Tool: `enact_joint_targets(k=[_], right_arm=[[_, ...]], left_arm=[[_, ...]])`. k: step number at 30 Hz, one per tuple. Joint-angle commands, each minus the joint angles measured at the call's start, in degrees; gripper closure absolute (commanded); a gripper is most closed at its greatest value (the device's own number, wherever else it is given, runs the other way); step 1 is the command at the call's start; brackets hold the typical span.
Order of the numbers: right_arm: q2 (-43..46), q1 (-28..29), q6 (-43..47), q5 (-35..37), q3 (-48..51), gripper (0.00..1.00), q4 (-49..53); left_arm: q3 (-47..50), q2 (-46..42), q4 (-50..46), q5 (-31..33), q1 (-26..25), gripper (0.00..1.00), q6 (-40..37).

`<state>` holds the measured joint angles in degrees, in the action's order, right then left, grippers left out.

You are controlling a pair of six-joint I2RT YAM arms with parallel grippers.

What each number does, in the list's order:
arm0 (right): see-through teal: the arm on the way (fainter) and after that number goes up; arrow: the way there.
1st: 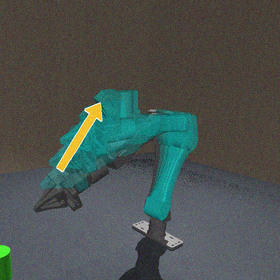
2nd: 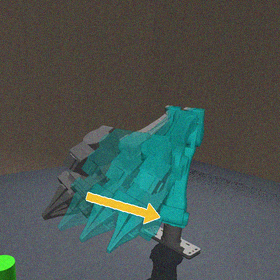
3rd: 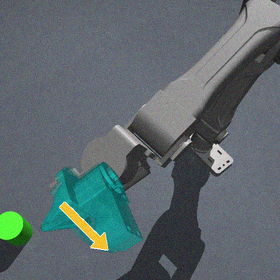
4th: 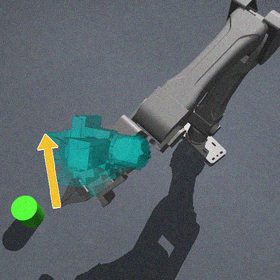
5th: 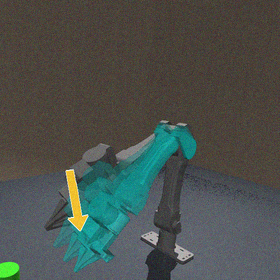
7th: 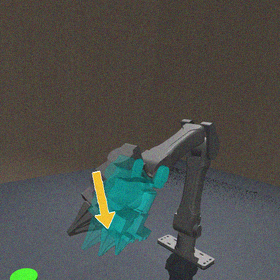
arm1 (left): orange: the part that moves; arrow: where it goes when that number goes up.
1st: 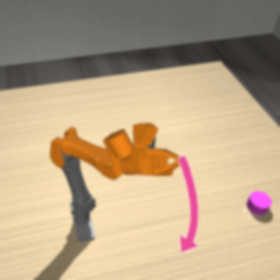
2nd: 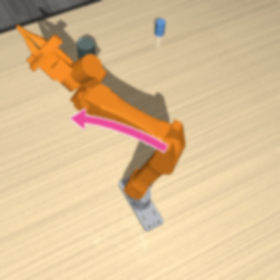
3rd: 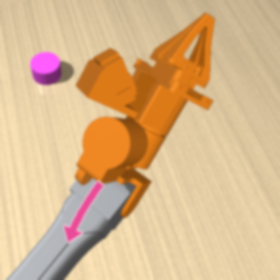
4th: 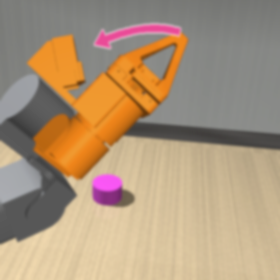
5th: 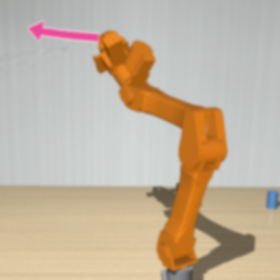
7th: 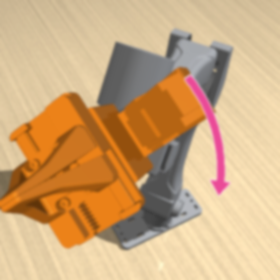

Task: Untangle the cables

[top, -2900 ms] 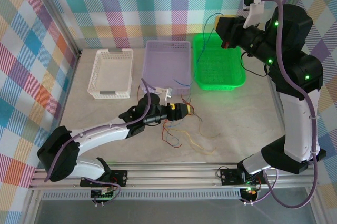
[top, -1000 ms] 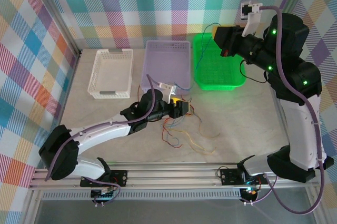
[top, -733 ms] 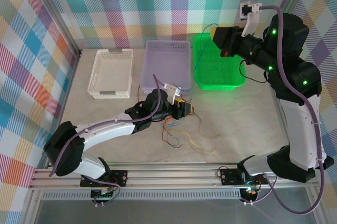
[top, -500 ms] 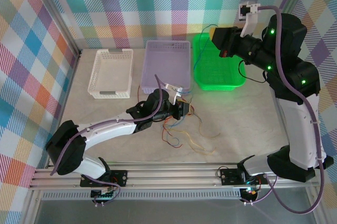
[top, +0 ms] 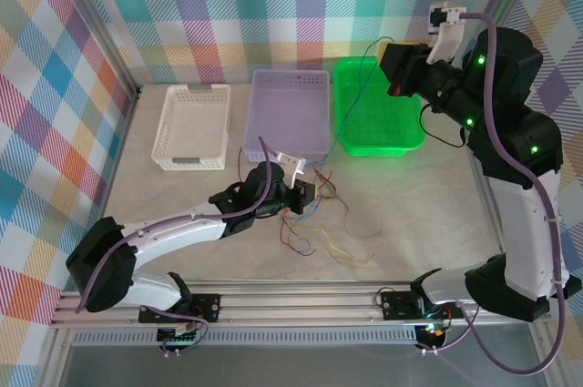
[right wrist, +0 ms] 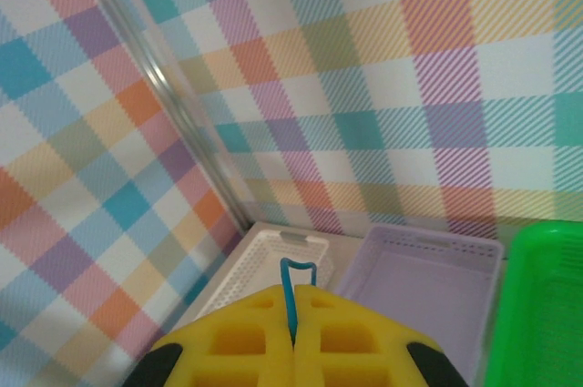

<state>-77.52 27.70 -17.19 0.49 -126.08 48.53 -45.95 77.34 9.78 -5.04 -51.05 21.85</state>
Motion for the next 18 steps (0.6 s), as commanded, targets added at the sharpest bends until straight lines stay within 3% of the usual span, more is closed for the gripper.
enact_joint_targets(k=[1,10,18], right_arm=[[-0.2,-0.2,3.0,7.1,-2.0,1.0,-1.2],[-2.9,-0.3,10.0,21.2,-7.2,1.0,-1.4],[-5.6,-0.3,12.6,21.9,-9.5,1.0,-1.9]], left_arm=[[2.5,-3.6,-2.6,1.6,-0.7,0.99,1.3],[7.3,-14.2,-15.1,8.8,-0.7,0.99,3.4],[8.1,-18.2,-23.7,16.1,-0.7,1.0,5.9]])
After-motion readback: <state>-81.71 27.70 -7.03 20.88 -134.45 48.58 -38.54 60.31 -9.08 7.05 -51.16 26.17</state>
